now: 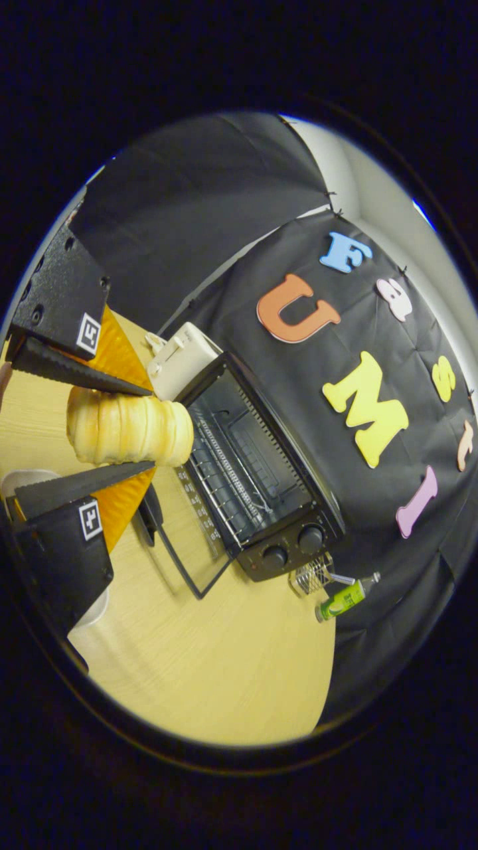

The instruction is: Open the toaster oven, put the food inside, and close the toaster oven door.

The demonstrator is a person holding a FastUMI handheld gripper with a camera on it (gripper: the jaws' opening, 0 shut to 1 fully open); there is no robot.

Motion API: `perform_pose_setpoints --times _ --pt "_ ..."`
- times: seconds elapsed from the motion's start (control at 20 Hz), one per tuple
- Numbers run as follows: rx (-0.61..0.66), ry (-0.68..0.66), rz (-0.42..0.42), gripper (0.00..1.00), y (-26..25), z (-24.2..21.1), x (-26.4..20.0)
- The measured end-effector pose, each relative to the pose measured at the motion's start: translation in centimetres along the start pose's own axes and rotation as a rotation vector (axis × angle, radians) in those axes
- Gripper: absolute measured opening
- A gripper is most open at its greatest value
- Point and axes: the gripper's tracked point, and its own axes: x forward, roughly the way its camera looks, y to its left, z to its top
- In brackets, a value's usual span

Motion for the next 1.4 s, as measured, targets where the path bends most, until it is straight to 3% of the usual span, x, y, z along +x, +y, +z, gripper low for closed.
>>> perform_pose_setpoints --times 0.3,0.55,0.8,0.85,1.4 --pt "-0.026 -0.12 0.011 0.65 -1.5 5.1 6.8" --pt "-0.053 -0.088 -0.092 0.66 -5.2 6.1 12.3" --pt "0.013 -0.051 -0.119 0.66 -6.8 7.6 16.6" --pt "0.048 -0.002 -0.079 0.66 -6.0 6.9 17.2" --pt "0.034 -0.066 -0.088 0.66 -5.0 9.9 18.1"
